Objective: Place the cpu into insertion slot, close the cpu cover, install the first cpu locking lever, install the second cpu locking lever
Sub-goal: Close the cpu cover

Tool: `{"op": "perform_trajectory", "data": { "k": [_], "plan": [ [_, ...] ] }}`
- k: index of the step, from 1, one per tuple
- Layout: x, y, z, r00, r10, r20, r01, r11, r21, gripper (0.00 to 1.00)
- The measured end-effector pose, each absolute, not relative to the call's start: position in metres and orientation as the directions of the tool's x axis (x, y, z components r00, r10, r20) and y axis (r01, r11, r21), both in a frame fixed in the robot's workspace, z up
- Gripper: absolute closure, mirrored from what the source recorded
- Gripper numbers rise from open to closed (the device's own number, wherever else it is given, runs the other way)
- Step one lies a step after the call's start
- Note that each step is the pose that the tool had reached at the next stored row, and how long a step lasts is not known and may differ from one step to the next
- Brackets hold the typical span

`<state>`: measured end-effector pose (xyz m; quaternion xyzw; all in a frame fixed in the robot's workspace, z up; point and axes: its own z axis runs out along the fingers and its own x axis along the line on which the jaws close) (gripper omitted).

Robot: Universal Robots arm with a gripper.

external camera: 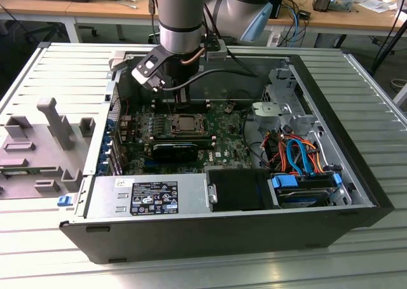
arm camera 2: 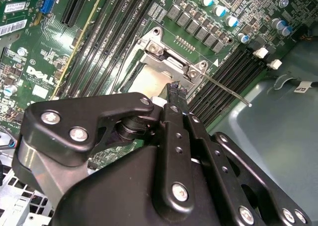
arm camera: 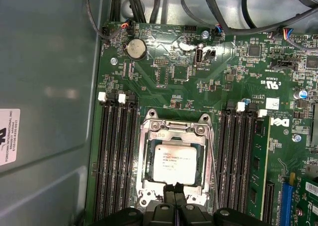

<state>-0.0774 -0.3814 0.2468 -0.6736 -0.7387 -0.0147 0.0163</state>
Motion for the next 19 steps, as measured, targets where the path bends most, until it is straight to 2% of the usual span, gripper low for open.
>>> {"op": "perform_trajectory", "data": {
  "k": [14, 19],
  "plan": [
    [-0.080, -0.381, 0.245, -0.092, 0.995, 0.044, 0.996, 0.092, 0.000, 0.89],
    [-0.092, -0.381, 0.235, -0.092, 0.995, 0.044, 0.996, 0.092, 0.000, 0.89]
  ]
}}
